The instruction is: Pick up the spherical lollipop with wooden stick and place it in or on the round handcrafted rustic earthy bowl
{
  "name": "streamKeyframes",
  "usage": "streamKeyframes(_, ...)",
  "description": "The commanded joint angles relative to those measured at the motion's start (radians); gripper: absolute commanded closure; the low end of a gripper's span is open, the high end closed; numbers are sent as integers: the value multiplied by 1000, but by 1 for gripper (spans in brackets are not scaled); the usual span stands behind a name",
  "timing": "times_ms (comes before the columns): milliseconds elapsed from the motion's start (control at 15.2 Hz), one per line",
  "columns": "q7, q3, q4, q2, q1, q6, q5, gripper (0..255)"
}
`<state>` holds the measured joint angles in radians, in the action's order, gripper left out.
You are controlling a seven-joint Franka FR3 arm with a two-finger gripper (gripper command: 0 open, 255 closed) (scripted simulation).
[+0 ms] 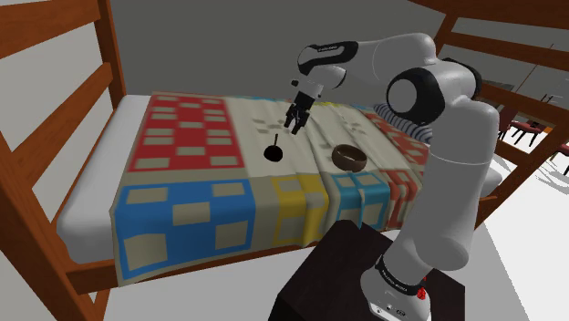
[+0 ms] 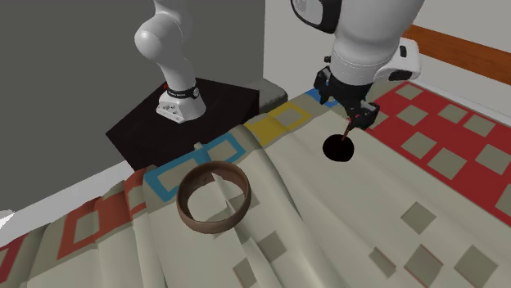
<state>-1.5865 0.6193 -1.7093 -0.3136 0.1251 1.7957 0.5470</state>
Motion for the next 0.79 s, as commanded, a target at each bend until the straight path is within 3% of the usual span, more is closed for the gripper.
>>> streamKeyframes(0, -80, -31, 111, -106, -46, -54, 66, 0)
streamKeyframes(132, -134, -66, 222, -199, -91, -104, 111, 0)
streamKeyframes(726, -151, -82, 144, -208, -63, -17, 129, 0)
